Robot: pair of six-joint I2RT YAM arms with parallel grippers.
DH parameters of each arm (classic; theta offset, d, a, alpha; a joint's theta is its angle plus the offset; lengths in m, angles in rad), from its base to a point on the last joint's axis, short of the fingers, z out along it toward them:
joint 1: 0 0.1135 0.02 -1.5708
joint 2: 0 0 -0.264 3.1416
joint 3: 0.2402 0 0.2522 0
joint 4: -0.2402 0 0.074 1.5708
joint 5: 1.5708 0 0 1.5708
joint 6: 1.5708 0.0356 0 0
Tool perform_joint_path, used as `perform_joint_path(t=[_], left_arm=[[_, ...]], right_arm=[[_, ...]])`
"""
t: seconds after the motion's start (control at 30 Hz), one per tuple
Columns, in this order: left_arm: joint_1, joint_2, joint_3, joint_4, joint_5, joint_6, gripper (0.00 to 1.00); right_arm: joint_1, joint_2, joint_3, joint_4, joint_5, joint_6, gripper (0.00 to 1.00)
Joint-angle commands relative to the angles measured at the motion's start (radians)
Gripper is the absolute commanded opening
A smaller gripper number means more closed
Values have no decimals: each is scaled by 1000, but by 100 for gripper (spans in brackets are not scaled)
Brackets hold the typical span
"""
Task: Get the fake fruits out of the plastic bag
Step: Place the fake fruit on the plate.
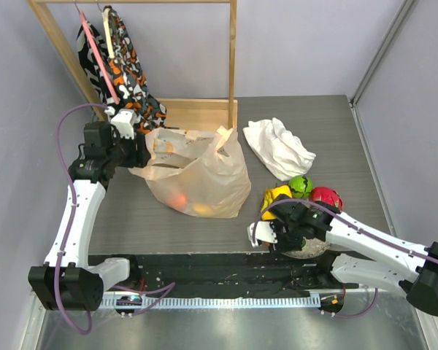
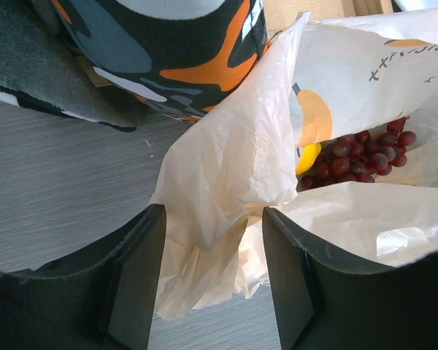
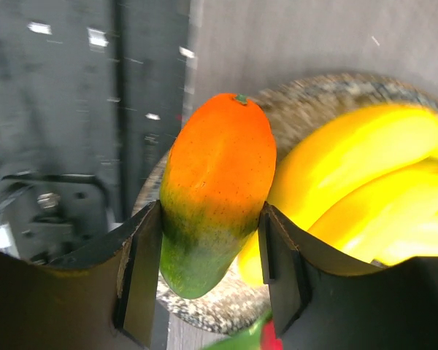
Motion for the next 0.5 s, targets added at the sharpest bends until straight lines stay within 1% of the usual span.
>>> perform_joint_path(t=[0.0, 0.03, 0.1, 0.13, 0.23, 0.3, 0.33, 0.43, 0.47], left_arm=[[5, -25, 5, 49, 27, -23, 59], [5, -24, 7, 51, 28, -24, 59], [5, -22, 7, 54, 35, -26, 59], [5, -22, 7, 52, 38, -27, 59], [5, -21, 8, 52, 41, -27, 59], [5, -19, 10, 52, 45, -29, 59], [5, -21, 8, 52, 48, -29, 59], [5, -21, 8, 54, 45, -29, 59], [5, -22, 10, 52, 45, -29, 59]], right_arm=[[-2, 17, -36, 85, 144, 84, 45], [0, 14, -40, 85, 180, 90, 45], [-2, -5, -46, 79, 169, 94, 48], [-2, -12, -43, 75, 161, 83, 54], [-2, -40, -20, 50, 97, 61, 62], [0, -51, 10, 10, 57, 48, 65], [0, -54, 23, -3, 49, 43, 72], [-2, -64, 76, -49, 29, 26, 80], [0, -68, 90, -62, 27, 20, 80]])
